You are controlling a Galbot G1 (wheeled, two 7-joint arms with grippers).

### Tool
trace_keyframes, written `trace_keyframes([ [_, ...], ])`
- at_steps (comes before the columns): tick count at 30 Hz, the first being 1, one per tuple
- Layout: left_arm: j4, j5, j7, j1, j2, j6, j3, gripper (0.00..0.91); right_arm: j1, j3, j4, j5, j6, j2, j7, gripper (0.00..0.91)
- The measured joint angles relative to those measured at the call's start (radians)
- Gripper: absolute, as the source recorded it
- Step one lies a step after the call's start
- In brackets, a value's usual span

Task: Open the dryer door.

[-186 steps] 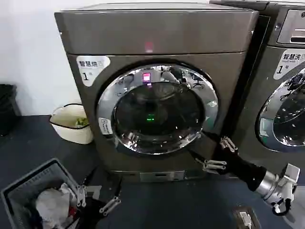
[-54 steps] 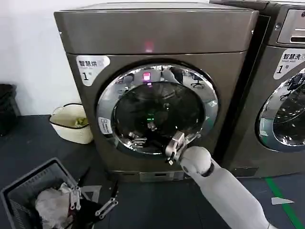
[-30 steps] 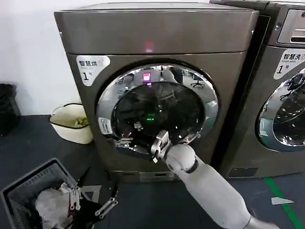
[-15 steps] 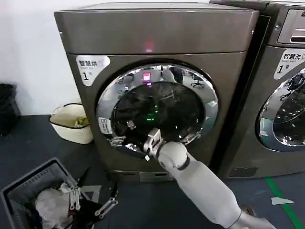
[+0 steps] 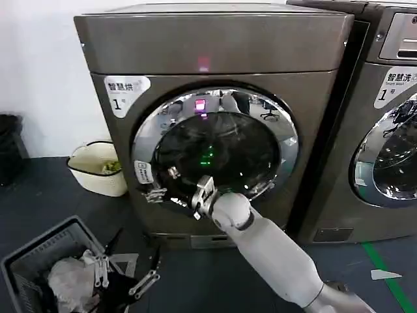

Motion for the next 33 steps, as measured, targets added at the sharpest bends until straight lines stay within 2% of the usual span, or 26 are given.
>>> trace_keyframes([
  [14,0.004,-0.013,0.0,-0.001,0.001,-0.001,-0.02,0.907,0.006,-0.011,0.008,0.008,0.004,-0.024,-0.115,0.907],
  [28,0.03,-0.061,0.005,-0.016,0.01,0.002,-0.079,0.907,-0.005,-0.02,0.07,0.078,0.005,-0.086,-0.18,0.907],
  [33,0.045,-0.128,0.045,-0.028,0.018,0.013,-0.127,0.907,-0.015,-0.02,0.1,0.101,0.002,-0.125,-0.209,0.907],
])
